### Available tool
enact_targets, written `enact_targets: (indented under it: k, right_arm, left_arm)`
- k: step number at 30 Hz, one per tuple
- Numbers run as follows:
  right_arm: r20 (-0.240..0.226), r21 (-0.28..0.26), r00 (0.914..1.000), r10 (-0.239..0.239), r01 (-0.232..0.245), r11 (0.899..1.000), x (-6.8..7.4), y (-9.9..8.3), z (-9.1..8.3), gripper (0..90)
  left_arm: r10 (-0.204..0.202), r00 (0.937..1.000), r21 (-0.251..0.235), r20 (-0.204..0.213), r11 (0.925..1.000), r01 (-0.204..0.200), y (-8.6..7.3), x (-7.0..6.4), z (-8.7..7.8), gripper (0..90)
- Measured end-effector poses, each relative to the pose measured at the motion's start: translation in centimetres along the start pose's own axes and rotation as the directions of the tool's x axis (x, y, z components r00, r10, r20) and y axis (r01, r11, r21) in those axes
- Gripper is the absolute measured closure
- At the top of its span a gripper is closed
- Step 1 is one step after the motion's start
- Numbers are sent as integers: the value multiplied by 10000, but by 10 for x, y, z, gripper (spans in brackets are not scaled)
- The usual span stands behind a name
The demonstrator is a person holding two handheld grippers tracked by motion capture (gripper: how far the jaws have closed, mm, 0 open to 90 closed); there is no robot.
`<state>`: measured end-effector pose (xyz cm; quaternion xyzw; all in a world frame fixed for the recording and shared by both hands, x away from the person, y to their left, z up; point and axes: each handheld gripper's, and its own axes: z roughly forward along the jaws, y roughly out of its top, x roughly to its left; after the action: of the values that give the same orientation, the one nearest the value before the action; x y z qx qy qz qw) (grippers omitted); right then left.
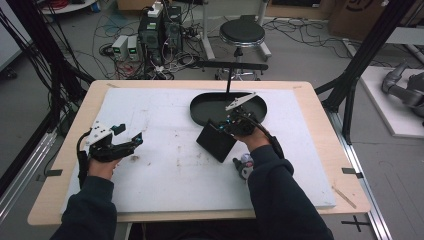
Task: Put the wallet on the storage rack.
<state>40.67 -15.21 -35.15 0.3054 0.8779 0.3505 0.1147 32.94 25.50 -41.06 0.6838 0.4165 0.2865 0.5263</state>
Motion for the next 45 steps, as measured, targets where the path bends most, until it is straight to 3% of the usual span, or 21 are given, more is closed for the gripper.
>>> enact_targets:
  k: [1, 2, 3, 7, 9, 11, 15, 16, 17, 19, 22, 25, 29, 32, 34, 35, 41, 42, 45]
  right_arm:
    - [235, -96, 9989, -406, 409, 9991, 6, 4, -1, 867]
    - [235, -96, 9989, -406, 409, 9991, 6, 4, -1, 867]
    - [521, -203, 9957, -771, 783, 9967, 12, 9, -3, 868]
    - [664, -163, 9914, -1132, 1145, 9933, 17, 16, -2, 869]
    - [349, 175, 9894, -1406, 1401, 9900, 25, 18, 7, 870]
    - [74, 128, 9899, -1413, 1412, 9899, 28, 19, 9, 870]
    - [-642, -115, 9805, -1857, 1854, 9826, 41, 24, 14, 885]
    - [-642, -115, 9805, -1857, 1854, 9826, 41, 24, 14, 885]
    - [-950, -60, 9783, -1840, 1843, 9829, 43, 24, 13, 888]
    - [-943, -85, 9723, -2141, 2143, 9767, 47, 23, 15, 889]
    - [-787, -101, 9720, -2216, 2215, 9751, 48, 22, 16, 886]
    - [-905, -94, 9769, -1937, 1937, 9810, 44, 20, 16, 876]
    - [-984, -121, 9757, -1956, 1953, 9807, 42, 19, 16, 836]
    - [-1108, 262, 9727, -2041, 2081, 9778, 44, 17, 23, 784]
    - [-1038, 346, 9724, -2090, 2136, 9763, 45, 17, 25, 786]
    - [-942, 381, 9684, -2308, 2352, 9712, 47, 17, 27, 854]
    - [-1573, -121, 9639, -2146, 2154, 9764, 48, 20, 23, 865]
    - [-1888, -156, 9590, -2115, 2125, 9770, 48, 20, 24, 863]
    - [-2225, 26, 9517, -2116, 2176, 9760, 49, 19, 29, 854]
  left_arm:
    - [2, 10000, 2, -1, 10000, -2, 0, 0, 0, 259]
    - [15, 10000, 1, -4, 10000, -15, 0, 0, 0, 259]
    - [14, 10000, -2, -7, 10000, -14, 0, 0, 0, 259]
    - [-13, 10000, -25, -1, 10000, 13, 0, 1, 0, 259]
    - [-20, 10000, -14, 7, 10000, 20, 0, 1, 0, 258]
    - [-22, 10000, -14, -8, 10000, 22, 0, 1, 0, 259]
    - [-14, 10000, -17, 3, 10000, 14, 0, 1, -1, 259]
    - [-4, 10000, -11, -6, 10000, 4, 0, 1, -1, 259]
    - [-15, 10000, -7, 2, 10000, 15, 0, 1, -1, 258]
    - [-7, 10000, -4, 4, 10000, 7, 0, 1, -1, 259]
    - [20, 10000, -12, 11, 10000, -20, 0, 1, -1, 259]
    - [2, 10000, -10, 12, 10000, -2, 0, 1, -1, 259]
    - [-12, 10000, 7, 9, 10000, 12, 0, 1, 0, 259]
    - [-4, 10000, 20, -4, 10000, 4, 0, 1, -1, 259]
    - [-59, 10000, 20, 4, 10000, 59, 0, 1, -1, 259]
    - [-54, 10000, 4, 5, 10000, 54, 0, 2, -1, 259]
    - [-23, 10000, 25, -14, 10000, 23, 0, 2, -1, 259]
    - [-24, 10000, 21, -13, 10000, 24, 0, 2, -1, 259]
    - [-18, 10000, 18, -17, 10000, 19, 0, 2, -1, 259]
